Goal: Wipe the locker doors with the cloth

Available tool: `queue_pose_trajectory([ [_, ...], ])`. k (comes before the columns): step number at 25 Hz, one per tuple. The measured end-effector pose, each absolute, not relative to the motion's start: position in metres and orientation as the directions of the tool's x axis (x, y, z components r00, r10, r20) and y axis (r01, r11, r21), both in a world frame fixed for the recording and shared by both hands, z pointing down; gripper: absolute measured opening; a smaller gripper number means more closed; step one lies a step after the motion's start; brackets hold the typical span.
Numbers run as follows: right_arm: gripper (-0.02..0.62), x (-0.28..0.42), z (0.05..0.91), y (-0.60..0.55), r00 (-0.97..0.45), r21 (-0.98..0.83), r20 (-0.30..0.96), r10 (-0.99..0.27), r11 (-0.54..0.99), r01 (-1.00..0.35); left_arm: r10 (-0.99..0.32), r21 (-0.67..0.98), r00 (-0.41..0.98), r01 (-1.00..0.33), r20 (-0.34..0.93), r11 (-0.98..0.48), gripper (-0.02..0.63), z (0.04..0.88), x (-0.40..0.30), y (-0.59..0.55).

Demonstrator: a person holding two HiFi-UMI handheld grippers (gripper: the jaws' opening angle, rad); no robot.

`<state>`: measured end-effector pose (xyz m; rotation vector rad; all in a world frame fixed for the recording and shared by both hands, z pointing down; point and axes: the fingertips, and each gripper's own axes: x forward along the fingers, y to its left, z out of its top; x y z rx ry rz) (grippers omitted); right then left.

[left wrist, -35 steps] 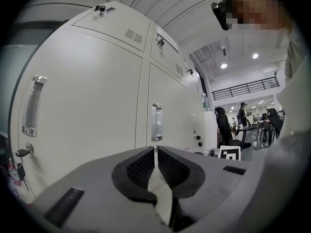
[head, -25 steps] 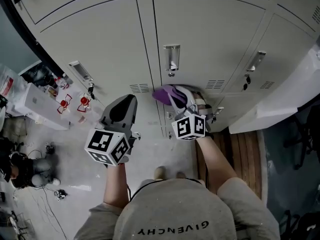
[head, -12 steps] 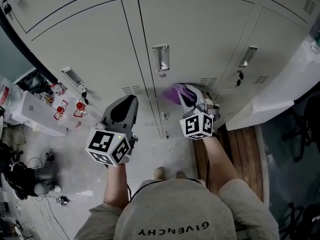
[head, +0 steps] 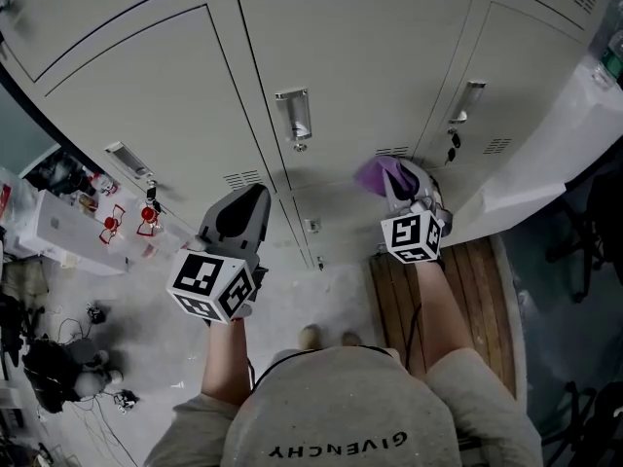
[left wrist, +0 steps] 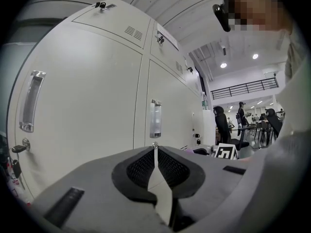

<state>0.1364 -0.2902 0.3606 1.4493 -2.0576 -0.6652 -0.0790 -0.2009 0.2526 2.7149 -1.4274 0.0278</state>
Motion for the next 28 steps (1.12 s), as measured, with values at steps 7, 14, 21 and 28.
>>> queue_pose_trajectory([
  [7,0.077,0.169,0.363,-0.293,-0.221,0.633,0.15,-0.964,0.265,-0.728,-0.826,0.056,0.561,-0.828,0.052,-0.558,0.018,0.252,-0.082,-0.199],
  [14,0.077,0.197,0.369,-0.296,-0.162,0.479,0.161,-0.974,0.22,-0.85,-0.832,0.057,0.552,-0.834,0.056,-0.549,0.018,0.253,-0.086,-0.194],
  [21,0.07,0.189,0.366,-0.283,-0.184,0.381,0.098,-0.978,0.207,-0.901,-0.836,0.066,0.544,-0.839,0.073,-0.54,0.018,0.262,-0.088,-0.189],
  [28,0.07,0.117,0.384,-0.258,-0.364,0.376,0.074,-0.928,0.364,-0.852,-0.853,0.057,0.518,-0.855,0.056,-0.515,0.018,0.274,-0.094,-0.186],
])
